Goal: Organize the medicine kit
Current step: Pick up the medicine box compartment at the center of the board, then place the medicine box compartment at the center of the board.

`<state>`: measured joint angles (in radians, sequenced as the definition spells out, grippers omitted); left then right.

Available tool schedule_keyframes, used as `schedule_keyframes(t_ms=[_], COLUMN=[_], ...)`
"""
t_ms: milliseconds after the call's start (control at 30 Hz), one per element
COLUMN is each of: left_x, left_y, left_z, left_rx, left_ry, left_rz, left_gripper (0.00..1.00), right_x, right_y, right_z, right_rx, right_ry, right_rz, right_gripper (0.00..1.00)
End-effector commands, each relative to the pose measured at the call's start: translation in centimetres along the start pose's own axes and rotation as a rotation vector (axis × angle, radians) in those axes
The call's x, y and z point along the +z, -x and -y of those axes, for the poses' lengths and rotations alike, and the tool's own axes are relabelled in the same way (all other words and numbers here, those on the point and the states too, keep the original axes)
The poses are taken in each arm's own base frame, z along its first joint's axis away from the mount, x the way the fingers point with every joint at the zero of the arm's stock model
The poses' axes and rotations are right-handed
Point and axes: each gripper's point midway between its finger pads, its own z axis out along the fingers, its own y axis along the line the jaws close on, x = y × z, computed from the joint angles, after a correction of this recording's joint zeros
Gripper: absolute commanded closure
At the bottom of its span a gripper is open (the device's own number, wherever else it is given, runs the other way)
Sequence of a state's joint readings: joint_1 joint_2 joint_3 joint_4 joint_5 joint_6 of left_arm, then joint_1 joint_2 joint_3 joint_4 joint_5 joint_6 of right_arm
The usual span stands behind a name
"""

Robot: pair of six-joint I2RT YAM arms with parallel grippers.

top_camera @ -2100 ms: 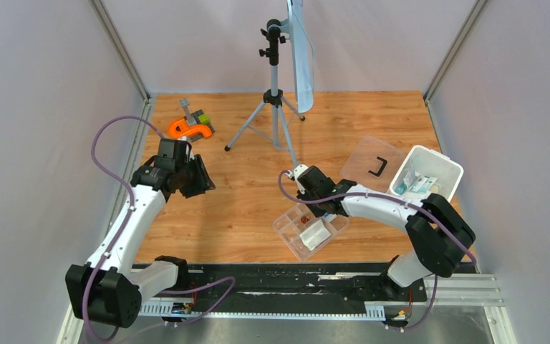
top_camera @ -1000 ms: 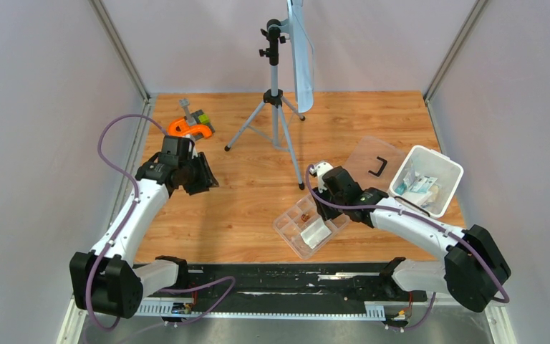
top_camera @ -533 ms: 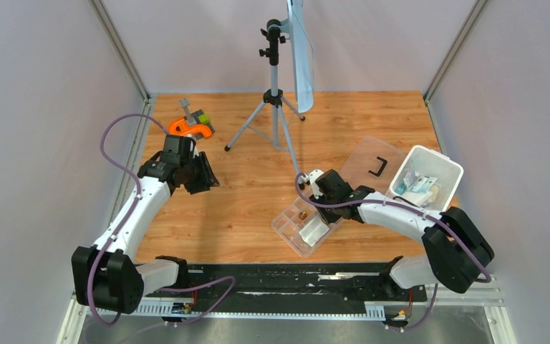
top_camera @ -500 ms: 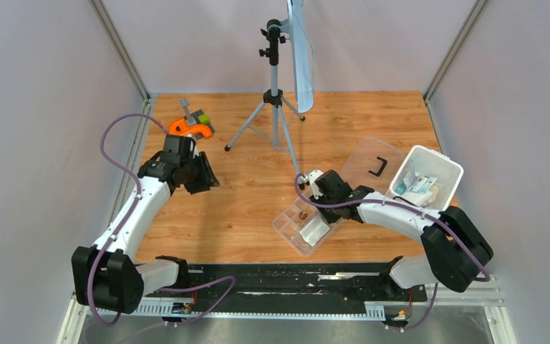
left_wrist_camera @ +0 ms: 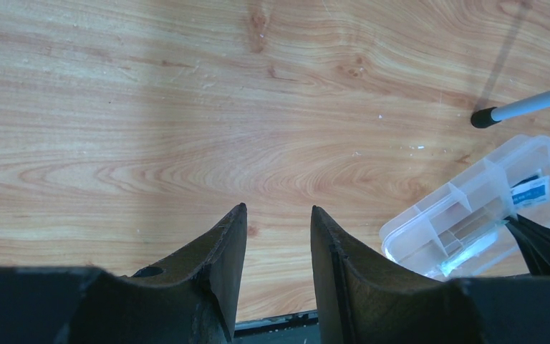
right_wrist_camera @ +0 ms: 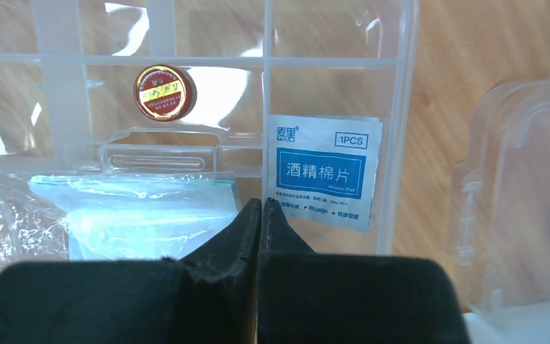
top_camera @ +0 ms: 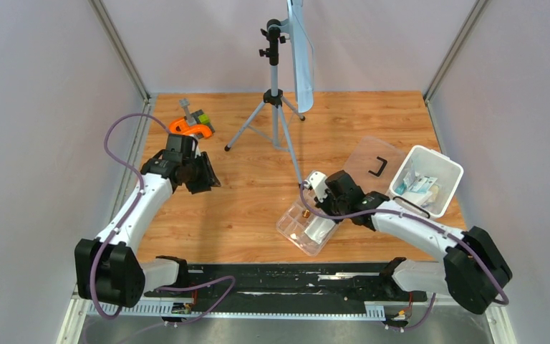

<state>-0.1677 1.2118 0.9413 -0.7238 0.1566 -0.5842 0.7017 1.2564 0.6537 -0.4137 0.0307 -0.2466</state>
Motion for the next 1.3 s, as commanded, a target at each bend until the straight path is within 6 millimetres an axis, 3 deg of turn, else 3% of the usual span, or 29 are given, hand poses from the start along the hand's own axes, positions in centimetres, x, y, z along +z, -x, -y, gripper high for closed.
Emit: schedule_keyframes(t_ms=[0, 267, 633, 1033, 1267], left_x=[-0.2, 0.2, 0.1, 0.1, 0.4], left_y=[1.3, 1.5, 1.6, 1.5, 1.5], left_z=[0.7, 0.9, 0.8, 0.9, 0.9], left_rx=[0.02, 0.023, 0.024, 0.019, 0.023], left_ry=[-0.028, -0.033, -0.028, -0.036, -0.036], left_rz=[0.034, 0.024, 0.032, 0.034, 0.029], left_gripper=[0.54, 0.54, 0.54, 0.54, 0.54], right_x=[-2.4, -5.9, -7.9, -11.6, -10.8], right_y=[3.4, 5.0, 5.9, 5.8, 5.7], right_z=[1.1, 3.7, 4.2, 8.4, 7.8], right_rx=[-0.171, -0.227, -0.198, -0.14, -0.097], right_ry=[-0.001, -0.037, 0.081, -0.001, 0.066], right_rz=[0.182, 0.304, 0.396, 0.443, 0.451], right_gripper=[1.0, 1.0, 1.0, 1.0, 1.0])
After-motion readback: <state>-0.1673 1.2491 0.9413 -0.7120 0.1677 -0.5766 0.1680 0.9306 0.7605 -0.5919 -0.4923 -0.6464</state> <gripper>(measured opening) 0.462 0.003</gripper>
